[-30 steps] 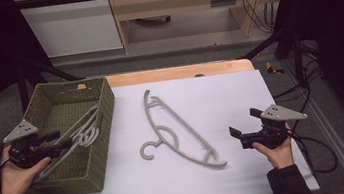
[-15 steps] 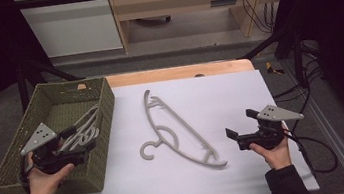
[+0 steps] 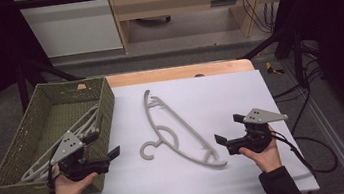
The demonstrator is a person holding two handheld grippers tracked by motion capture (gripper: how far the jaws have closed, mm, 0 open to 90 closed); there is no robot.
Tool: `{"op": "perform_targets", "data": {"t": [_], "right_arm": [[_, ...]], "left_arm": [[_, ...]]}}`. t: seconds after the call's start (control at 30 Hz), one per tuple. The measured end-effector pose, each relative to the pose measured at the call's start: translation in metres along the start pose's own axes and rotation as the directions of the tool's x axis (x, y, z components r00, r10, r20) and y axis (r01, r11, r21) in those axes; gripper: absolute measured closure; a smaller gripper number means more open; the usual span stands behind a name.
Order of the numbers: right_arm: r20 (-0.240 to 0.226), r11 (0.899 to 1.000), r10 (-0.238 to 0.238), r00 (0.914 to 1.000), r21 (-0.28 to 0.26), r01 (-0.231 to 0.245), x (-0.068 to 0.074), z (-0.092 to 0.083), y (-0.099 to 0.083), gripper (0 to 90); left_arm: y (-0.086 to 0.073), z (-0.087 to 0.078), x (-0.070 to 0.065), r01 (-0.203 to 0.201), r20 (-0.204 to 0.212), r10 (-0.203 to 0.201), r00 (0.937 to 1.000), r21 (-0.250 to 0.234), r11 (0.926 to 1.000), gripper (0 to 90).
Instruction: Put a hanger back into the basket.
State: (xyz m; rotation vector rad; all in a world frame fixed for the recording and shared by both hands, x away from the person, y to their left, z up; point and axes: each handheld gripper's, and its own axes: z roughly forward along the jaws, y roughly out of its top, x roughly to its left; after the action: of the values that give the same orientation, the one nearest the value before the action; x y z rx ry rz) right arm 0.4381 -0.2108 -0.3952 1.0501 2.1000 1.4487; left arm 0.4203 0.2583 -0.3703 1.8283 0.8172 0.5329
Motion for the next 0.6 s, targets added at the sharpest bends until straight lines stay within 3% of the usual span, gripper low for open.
{"op": "perform_targets", "data": {"t": [0.1,0.33,0.5,0.6], "right_arm": [[-0.007,1.0,-0.023,0.9997,0.011,0.023,0.006,0.005,0.001,2.2],[-0.037,0.998,-0.027,0.999,0.059,0.029,0.02,0.021,0.0,3.4],[-0.046,0.993,-0.031,0.9984,0.115,0.037,0.028,0.034,-0.002,5.7],[-0.05,0.984,-0.058,0.9971,0.168,0.066,0.033,0.042,-0.005,7.1]], "left_arm": [[-0.001,0.003,-0.002,-0.003,0.009,0.003,1.0,0.004,1.0,10.7],[-0.004,0.01,-0.007,-0.01,0.029,0.009,0.9995,0.014,0.9998,10.3],[-0.003,0.011,-0.01,-0.008,0.023,0.007,0.9997,0.023,0.9997,10.1],[-0.004,0.013,-0.014,-0.01,0.023,0.01,0.9997,0.028,0.9996,10.1]]}}
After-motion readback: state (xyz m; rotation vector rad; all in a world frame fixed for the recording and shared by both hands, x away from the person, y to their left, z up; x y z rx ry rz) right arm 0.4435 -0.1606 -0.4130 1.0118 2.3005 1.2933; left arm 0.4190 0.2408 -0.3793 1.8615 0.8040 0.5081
